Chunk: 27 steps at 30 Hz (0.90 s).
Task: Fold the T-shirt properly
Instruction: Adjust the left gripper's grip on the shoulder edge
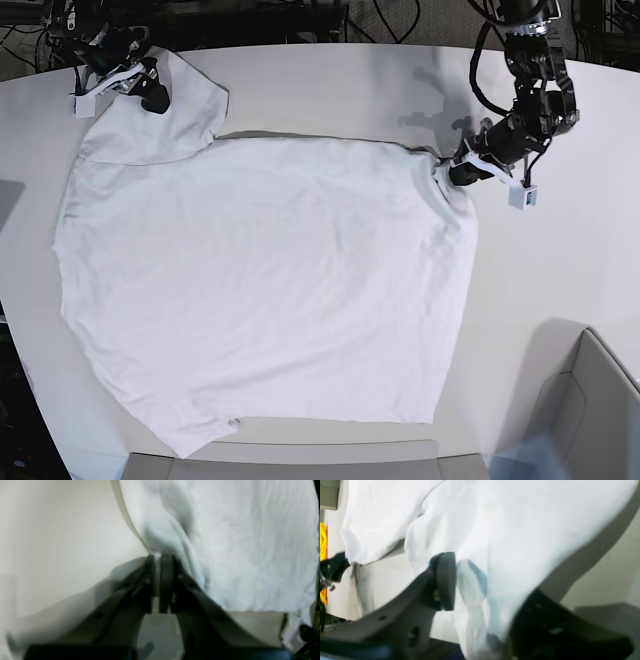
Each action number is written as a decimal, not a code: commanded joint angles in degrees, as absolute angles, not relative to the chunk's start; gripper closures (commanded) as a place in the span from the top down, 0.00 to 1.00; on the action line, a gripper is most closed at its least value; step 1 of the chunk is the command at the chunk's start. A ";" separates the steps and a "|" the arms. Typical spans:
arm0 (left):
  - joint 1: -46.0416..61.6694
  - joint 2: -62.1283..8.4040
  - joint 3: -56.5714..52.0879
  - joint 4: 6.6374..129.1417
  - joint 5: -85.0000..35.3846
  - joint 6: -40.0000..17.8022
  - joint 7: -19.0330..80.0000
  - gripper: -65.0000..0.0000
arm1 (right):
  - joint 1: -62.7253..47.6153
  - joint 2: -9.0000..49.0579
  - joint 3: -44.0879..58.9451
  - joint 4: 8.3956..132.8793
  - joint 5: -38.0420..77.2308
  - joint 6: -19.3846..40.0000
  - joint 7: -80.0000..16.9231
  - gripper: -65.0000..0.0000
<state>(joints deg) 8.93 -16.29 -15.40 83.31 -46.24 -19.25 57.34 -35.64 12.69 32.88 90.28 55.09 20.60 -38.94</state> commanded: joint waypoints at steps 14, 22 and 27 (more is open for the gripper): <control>12.97 -19.21 -25.63 89.10 -45.14 -18.68 58.24 0.00 | -37.58 13.32 36.53 103.08 53.67 20.00 -40.22 0.00; 11.91 -19.12 -27.12 89.54 -45.14 -18.15 58.68 0.00 | -37.67 13.76 36.79 103.16 53.67 20.00 -40.22 0.00; 8.66 -19.12 -27.03 91.65 -46.02 -18.07 64.22 0.10 | -37.41 13.93 36.62 103.08 53.49 20.00 -40.22 0.00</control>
<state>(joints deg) 9.19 -18.24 -26.79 90.37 -44.84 -17.93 64.71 -37.30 13.13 36.29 102.28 52.47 19.46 -41.36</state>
